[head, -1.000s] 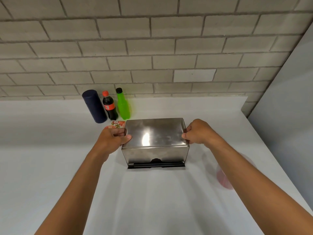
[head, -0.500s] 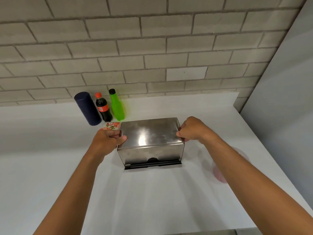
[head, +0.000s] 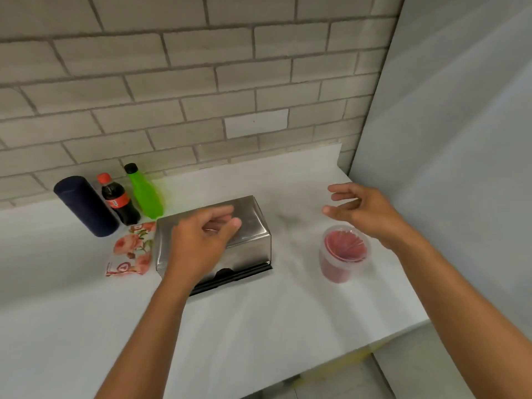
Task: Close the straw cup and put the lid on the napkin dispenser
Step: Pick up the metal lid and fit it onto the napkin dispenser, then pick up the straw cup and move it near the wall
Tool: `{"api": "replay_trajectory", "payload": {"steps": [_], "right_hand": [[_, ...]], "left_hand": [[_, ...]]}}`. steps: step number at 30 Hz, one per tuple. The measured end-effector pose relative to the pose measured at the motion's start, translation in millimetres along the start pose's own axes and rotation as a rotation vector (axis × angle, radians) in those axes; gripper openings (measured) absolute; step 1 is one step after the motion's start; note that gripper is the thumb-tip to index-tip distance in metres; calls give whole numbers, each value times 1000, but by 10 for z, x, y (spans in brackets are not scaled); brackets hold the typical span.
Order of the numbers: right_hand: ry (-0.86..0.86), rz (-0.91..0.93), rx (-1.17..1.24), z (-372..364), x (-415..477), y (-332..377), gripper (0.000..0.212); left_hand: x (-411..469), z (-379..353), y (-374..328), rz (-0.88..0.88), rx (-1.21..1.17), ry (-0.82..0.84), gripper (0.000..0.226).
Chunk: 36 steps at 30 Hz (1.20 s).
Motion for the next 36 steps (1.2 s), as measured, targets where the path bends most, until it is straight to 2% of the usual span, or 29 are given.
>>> {"api": "replay_trajectory", "payload": {"steps": [4, 8, 15, 18, 22, 36], "right_hand": [[-124, -45, 56, 354, -405, -466, 76], [-117, -137, 73, 353, -714, -1031, 103], [-75, -233, 99, -11, -745, -1752, 100], [-53, -220, 116, -127, -606, -1877, 101], [-8, -176, 128, -136, -391, -1939, 97], [251, -48, 15, 275, 650, -1932, 89]], "left_hand": [[-10, -867, 8, 0, -181, 269, 23], [-44, -1631, 332, 98, -193, 447, 29], [-78, -2498, 731, 189, -160, 620, 83], [-46, -2671, 720, 191, -202, 617, 90], [44, -2806, 641, 135, -252, 583, 77], [594, -3068, 683, 210, -416, 291, 67]]}}
Point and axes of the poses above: each hand's wrist, its own x-axis towards the middle knuckle, its own z-axis out of the back of the hand, y = z × x, the point moved 9 cm from there along x, towards the middle knuckle, and after that the axes turned 13 degrees about y, right-handed, at the moved point
